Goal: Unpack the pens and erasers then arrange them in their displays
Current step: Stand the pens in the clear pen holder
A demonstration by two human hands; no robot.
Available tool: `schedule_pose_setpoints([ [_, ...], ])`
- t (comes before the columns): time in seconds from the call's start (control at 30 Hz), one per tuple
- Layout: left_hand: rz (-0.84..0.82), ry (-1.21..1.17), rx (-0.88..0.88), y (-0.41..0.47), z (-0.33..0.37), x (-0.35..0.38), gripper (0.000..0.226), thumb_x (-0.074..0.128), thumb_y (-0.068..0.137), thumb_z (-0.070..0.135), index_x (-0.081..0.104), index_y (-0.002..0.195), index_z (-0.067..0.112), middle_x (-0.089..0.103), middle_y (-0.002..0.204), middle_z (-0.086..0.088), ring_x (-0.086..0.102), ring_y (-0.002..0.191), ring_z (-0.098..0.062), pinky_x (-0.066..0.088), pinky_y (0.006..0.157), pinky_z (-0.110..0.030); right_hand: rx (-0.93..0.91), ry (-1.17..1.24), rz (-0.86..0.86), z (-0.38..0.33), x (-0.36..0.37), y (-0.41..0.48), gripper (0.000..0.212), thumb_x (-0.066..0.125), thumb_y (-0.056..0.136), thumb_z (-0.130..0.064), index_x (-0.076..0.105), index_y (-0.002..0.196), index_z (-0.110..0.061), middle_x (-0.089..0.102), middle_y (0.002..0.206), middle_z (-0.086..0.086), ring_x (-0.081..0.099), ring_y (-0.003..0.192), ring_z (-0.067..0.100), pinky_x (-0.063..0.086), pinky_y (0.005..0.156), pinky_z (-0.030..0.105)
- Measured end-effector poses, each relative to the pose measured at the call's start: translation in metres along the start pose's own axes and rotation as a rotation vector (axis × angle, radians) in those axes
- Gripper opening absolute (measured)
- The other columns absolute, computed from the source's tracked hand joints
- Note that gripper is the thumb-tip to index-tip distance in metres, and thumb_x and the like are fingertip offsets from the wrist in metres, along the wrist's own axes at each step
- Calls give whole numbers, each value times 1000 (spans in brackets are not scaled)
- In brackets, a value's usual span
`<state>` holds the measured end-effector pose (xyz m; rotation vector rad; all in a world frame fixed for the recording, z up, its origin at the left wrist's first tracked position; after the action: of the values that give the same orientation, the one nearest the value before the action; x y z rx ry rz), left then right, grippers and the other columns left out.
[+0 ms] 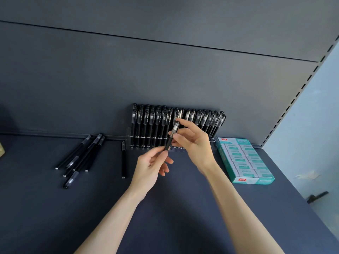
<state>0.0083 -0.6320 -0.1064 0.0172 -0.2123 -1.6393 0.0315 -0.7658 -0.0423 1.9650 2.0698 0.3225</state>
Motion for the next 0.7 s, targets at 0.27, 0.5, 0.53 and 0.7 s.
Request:
schedule_pose_setpoints([
  [0.27, 444, 357, 107, 7, 7, -41, 22, 66, 87, 24, 60, 107, 17, 57, 109, 1, 57, 97, -13, 44, 81, -12, -177, -283, 356, -23, -29, 10, 40, 67, 83, -8, 55, 100, -42, 66, 76, -4, 66, 71, 22, 53, 74, 30],
  [0.5, 462, 617, -15, 43, 7, -72, 90, 79, 74, 37, 31, 142, 2, 28, 145, -12, 26, 136, -25, 31, 109, -39, -294, -456, 479, -27, -37, 27, 30, 63, 87, -10, 59, 115, -20, 63, 78, -7, 58, 73, 5, 41, 70, 5],
  [0.53, 441, 625, -13, 46, 5, -72, 92, 79, 74, 38, 30, 143, 2, 28, 146, -11, 28, 136, -25, 31, 107, -37, -298, -468, 475, -26, -37, 28, 30, 63, 87, -9, 59, 115, -19, 63, 79, -6, 58, 73, 5, 41, 70, 5],
  [0.7, 430, 621, -28, 55, -1, -75, 88, 76, 75, 42, 34, 141, 1, 34, 143, -11, 40, 130, -26, 34, 95, -29, -302, -520, 445, -19, -35, 31, 31, 63, 87, -9, 59, 116, -19, 62, 79, -5, 55, 70, -3, 42, 69, 4],
])
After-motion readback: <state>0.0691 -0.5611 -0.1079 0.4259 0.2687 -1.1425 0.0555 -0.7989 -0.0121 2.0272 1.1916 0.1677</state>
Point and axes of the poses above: each hand's wrist, its own y-axis towards the middle knuckle, its own x-axis out of the palm, z = x × y, the point moved 6 cm from there along y, towards the middle knuckle
